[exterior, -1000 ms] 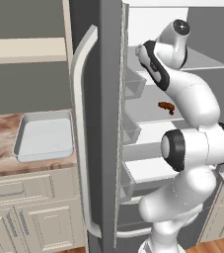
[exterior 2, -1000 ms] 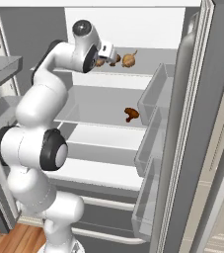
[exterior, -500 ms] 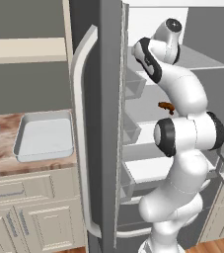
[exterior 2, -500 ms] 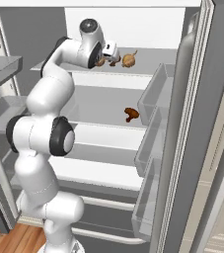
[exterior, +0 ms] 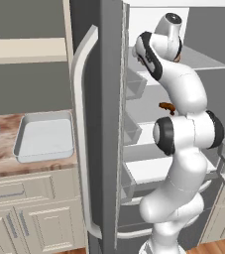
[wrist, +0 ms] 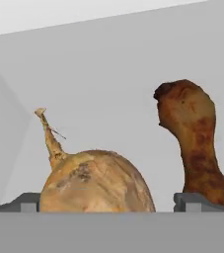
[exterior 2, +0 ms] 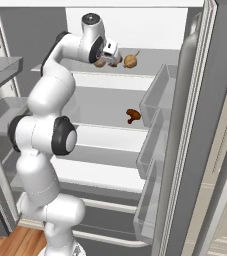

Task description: Place one onion and one chicken drumstick in each tupperware on the nearby counter, to pack two identical lunches.

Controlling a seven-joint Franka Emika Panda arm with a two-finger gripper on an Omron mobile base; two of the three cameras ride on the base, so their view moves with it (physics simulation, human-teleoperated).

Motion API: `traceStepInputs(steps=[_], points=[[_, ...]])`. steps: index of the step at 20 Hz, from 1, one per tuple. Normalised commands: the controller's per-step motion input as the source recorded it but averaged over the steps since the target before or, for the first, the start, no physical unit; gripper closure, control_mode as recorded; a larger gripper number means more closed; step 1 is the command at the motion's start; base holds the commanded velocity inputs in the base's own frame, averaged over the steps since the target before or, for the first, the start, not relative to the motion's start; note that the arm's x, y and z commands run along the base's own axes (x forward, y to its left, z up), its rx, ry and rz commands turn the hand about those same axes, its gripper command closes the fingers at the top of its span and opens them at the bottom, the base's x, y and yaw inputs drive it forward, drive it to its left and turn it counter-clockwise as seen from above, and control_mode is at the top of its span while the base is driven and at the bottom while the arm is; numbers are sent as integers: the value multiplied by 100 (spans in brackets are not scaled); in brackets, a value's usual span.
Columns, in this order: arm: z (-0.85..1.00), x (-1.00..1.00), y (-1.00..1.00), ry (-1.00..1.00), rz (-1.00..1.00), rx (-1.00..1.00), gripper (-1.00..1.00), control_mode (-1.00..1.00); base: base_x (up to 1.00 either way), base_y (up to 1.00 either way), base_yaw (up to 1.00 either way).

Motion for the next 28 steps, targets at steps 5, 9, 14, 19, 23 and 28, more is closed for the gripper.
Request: traceStepInputs(steps=[5,9,14,19,23,28], points=[[-67,-2,2,4,0,0,100,-100,0,0,0],[-52,28,1,-1,0,0,100,-100,0,0,0],[-11,22,0,-5,0,0,100,-100,0,0,0],[-10,-79,-5,-3,0,0,100,-100,0,0,0],[0,-100,-29,-14,0,0,100,-100,0,0,0],[-6,-100,-6,-18,1,0,100,-100,0,0,0]])
